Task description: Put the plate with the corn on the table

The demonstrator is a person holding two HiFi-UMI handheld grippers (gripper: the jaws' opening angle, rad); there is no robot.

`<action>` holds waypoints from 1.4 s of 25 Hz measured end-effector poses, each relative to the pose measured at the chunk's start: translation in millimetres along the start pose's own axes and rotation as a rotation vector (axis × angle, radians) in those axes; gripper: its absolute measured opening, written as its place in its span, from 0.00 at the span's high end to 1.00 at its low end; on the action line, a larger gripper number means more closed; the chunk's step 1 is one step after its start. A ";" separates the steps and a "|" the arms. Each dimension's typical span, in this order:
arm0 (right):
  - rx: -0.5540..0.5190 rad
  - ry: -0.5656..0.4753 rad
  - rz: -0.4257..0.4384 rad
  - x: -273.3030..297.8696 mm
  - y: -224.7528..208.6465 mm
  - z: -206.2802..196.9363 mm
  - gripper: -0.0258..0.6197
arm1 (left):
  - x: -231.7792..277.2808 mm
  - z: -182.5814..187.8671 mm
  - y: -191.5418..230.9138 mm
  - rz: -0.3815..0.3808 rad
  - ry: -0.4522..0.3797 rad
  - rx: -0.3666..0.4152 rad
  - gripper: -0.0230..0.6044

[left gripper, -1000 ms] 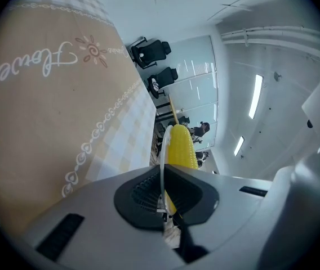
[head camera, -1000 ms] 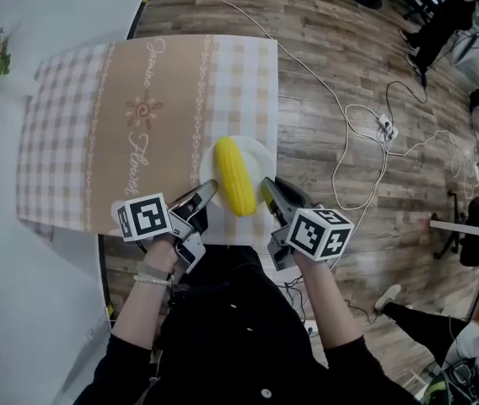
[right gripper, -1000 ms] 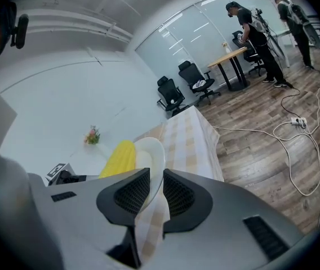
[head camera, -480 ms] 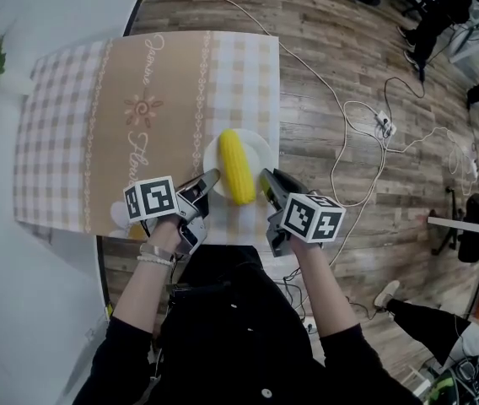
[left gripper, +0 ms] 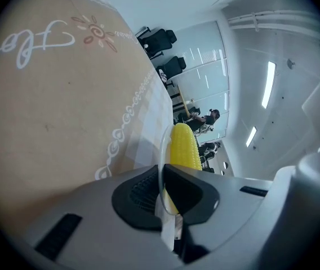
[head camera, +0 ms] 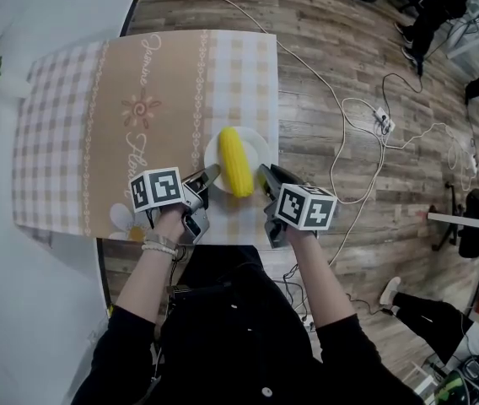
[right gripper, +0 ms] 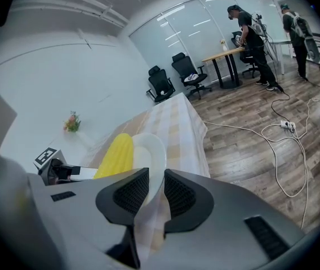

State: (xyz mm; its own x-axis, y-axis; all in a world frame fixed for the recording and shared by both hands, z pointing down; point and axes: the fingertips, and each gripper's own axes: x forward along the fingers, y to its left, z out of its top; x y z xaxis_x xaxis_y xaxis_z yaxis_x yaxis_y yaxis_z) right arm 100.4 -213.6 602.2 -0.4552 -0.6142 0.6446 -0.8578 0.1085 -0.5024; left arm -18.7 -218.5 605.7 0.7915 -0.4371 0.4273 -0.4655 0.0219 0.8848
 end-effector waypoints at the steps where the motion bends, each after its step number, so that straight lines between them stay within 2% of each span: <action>1: 0.000 0.004 -0.004 1.9 -1.1 -1.0 0.79 | 1.0 0.5 1.7 0.012 0.002 0.008 0.93; 17: -0.067 0.056 -0.074 21.4 -9.3 -5.8 0.77 | 12.1 6.9 22.0 0.149 0.046 0.050 0.90; 19: -0.093 0.072 -0.092 21.8 -10.7 -7.2 0.77 | 13.0 6.2 23.7 0.167 0.055 0.064 0.89; 23: -0.221 0.117 -0.147 22.1 -12.7 -8.1 0.76 | 14.4 5.6 24.5 0.191 0.081 0.091 0.89; 26: -0.280 0.127 -0.159 22.8 -12.6 -8.5 0.77 | 14.8 6.1 25.4 0.208 0.091 0.098 0.89; 35: -0.295 0.129 -0.158 22.9 -12.2 -8.3 0.77 | 15.3 7.2 23.7 0.244 0.119 0.151 0.87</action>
State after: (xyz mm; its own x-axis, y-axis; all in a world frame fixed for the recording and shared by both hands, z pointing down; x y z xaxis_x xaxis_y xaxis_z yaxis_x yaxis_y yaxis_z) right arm 98.4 -222.5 627.9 -0.3217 -0.5397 0.7780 -0.9434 0.2525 -0.2150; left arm -20.5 -231.1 631.8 0.6856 -0.3269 0.6504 -0.6941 -0.0242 0.7195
